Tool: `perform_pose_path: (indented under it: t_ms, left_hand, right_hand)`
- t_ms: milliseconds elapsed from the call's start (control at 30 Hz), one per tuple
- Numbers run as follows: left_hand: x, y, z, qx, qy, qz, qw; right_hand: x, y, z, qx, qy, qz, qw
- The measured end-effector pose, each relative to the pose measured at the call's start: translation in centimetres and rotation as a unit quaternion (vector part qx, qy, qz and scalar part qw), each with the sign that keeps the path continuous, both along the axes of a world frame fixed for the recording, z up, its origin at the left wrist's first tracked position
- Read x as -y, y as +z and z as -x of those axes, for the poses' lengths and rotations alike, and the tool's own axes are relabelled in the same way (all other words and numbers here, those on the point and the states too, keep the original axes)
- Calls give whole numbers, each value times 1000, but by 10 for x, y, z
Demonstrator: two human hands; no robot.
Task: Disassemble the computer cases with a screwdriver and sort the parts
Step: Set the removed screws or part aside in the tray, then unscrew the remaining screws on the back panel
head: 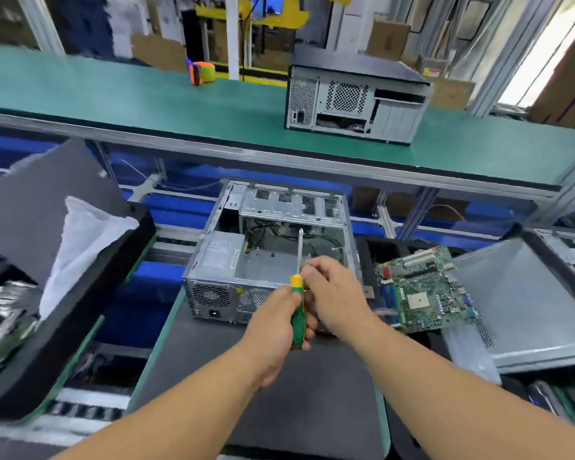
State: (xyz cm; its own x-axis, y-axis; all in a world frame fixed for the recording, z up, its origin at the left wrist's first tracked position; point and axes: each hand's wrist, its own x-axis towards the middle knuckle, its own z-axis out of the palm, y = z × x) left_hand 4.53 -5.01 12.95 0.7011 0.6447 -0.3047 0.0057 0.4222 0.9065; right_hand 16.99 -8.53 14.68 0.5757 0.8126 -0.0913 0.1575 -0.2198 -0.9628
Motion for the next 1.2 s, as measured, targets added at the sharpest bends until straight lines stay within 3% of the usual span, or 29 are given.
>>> perform_pose_path:
  t_ms: [167,333,533,1200]
  left_hand:
    - [-31,-12,66,-50,53,-65,995]
    - [-34,-37,123,-127,117,-45,984]
    - [-37,-61,144,-183,173,0,968]
    - [-49,-70,156,-237,178,-34,954]
  right_hand:
    - [-55,2,44,-9,66,39,997]
    - [-82,-23,89,-66,119,106,985]
    - [-104,-49,121,7,159,122,980]
    - [-129,-71,128,3,107,150,983]
